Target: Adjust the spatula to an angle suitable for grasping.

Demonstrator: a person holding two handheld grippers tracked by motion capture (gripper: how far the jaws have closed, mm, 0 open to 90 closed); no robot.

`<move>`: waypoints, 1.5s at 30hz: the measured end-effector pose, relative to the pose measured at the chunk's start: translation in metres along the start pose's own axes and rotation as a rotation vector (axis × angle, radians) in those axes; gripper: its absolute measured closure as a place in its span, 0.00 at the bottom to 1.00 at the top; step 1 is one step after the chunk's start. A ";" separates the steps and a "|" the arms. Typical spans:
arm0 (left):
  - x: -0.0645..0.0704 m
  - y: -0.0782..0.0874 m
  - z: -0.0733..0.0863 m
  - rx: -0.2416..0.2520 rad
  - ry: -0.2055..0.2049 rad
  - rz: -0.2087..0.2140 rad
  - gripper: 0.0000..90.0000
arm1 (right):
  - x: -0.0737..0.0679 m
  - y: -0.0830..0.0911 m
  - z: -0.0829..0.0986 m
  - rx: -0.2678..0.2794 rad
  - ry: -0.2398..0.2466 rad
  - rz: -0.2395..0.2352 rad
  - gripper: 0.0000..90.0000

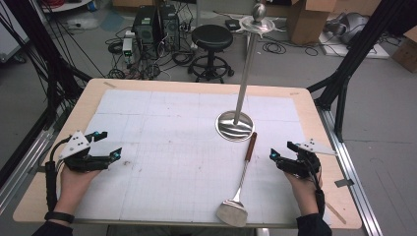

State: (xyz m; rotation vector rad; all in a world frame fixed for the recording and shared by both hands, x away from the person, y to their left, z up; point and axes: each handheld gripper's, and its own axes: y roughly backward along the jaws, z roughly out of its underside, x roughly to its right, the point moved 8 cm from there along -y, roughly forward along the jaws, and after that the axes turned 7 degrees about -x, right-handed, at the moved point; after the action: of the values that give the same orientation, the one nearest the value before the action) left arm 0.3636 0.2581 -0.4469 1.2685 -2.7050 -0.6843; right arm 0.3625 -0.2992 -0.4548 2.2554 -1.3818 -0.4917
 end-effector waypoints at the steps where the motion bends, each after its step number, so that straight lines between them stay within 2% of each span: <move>1: 0.000 0.000 0.000 0.003 0.002 0.000 0.24 | -0.001 0.000 0.000 -0.004 0.003 -0.010 0.31; 9: 0.000 0.000 0.001 -0.004 -0.001 0.001 0.24 | -0.009 -0.002 0.003 -0.029 0.037 -0.061 0.41; 11: -0.001 -0.001 0.001 -0.005 0.000 -0.001 0.24 | -0.016 -0.004 0.006 -0.050 0.069 -0.100 0.46; 12: -0.001 -0.001 0.001 -0.005 0.000 -0.001 0.24 | -0.016 -0.004 0.006 -0.050 0.069 -0.100 0.46; 15: -0.002 0.000 0.001 -0.006 -0.001 -0.006 0.24 | -0.025 -0.006 0.009 -0.071 0.108 -0.138 0.53; 20: -0.001 -0.001 0.002 -0.017 -0.006 -0.003 0.24 | -0.027 -0.011 0.011 -0.093 0.120 -0.157 0.63; 25: -0.001 -0.002 0.003 -0.023 -0.009 -0.001 0.24 | -0.034 -0.014 0.017 -0.141 0.143 -0.218 0.76; 28: 0.000 -0.002 0.003 -0.025 -0.009 -0.001 0.24 | -0.044 -0.014 0.023 -0.180 0.181 -0.273 0.82; 29: -0.001 -0.002 0.004 -0.025 -0.008 -0.002 0.24 | -0.044 -0.014 0.023 -0.180 0.181 -0.273 0.82; 30: -0.001 -0.002 0.004 -0.029 -0.009 0.000 0.24 | -0.051 -0.013 0.027 -0.205 0.207 -0.296 0.86; 31: -0.001 -0.002 0.004 -0.029 -0.009 0.000 0.24 | -0.051 -0.013 0.027 -0.205 0.207 -0.296 0.86; 33: -0.001 -0.002 0.004 -0.031 -0.009 -0.001 0.24 | -0.060 -0.012 0.033 -0.225 0.233 -0.349 0.91; 35: -0.001 -0.002 0.004 -0.030 -0.009 -0.002 0.24 | -0.063 -0.011 0.035 -0.228 0.242 -0.361 0.92; 37: -0.001 -0.002 0.005 -0.034 -0.010 0.000 0.24 | -0.074 -0.007 0.042 -0.254 0.285 -0.409 0.97; 39: 0.000 -0.003 0.005 -0.037 -0.009 0.001 0.24 | -0.081 -0.004 0.046 -0.263 0.321 -0.438 0.99; 45: 0.000 -0.002 0.004 -0.029 -0.009 0.001 0.24 | -0.100 -0.001 0.054 -0.287 0.395 -0.484 1.00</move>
State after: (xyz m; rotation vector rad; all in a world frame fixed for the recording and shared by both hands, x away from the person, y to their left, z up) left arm 0.3638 0.2587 -0.4509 1.2605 -2.6925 -0.7276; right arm 0.2918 -0.2193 -0.4942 2.2751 -0.5334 -0.3399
